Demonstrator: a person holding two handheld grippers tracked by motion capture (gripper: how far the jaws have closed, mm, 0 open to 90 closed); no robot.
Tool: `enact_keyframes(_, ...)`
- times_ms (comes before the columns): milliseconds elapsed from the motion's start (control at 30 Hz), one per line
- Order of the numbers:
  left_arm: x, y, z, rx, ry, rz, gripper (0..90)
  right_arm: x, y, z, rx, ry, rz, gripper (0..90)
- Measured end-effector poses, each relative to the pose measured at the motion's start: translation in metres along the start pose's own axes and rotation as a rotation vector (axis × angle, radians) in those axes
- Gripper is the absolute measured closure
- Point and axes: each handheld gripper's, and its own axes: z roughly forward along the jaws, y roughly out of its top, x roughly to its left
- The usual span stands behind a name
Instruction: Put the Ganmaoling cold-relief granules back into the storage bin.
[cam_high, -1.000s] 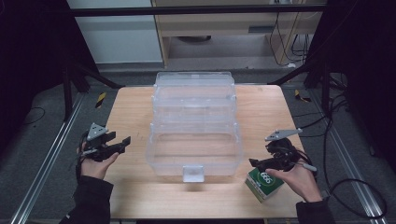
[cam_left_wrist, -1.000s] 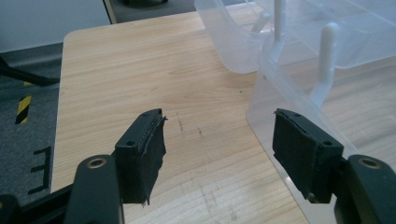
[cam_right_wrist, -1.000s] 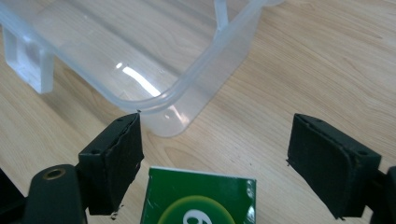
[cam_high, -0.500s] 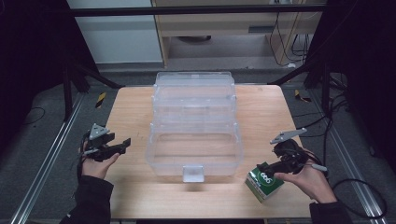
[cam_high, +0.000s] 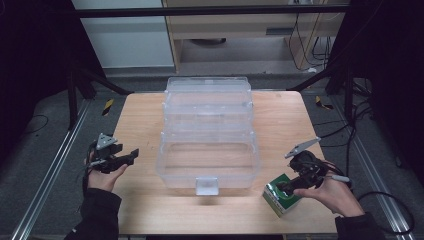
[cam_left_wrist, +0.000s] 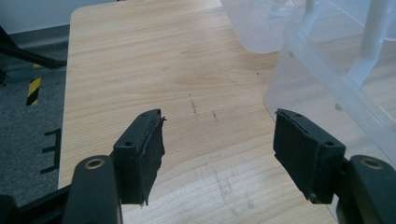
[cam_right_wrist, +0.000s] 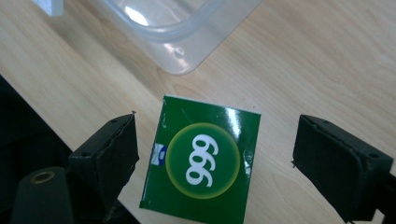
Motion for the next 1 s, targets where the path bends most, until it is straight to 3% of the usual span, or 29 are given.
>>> enact_keyframes(433, -0.001, -0.002, 0.003, 0.030, 0.002, 0.005, 30.4, 0.005, 0.000, 0.017, 0.113, 0.011, 0.026, 12.1)
enact_keyframes(700, -0.001, -0.003, 0.003, 0.030, 0.001, 0.004, 29.7, 0.005, -0.002, 0.029, 0.147, 0.025, 0.015, 11.2)
enact_keyframes(1000, -0.001, -0.003, 0.003, 0.035, -0.001, 0.009, 29.7, 0.005, -0.006, 0.038, 0.174, 0.026, 0.040, 10.8)
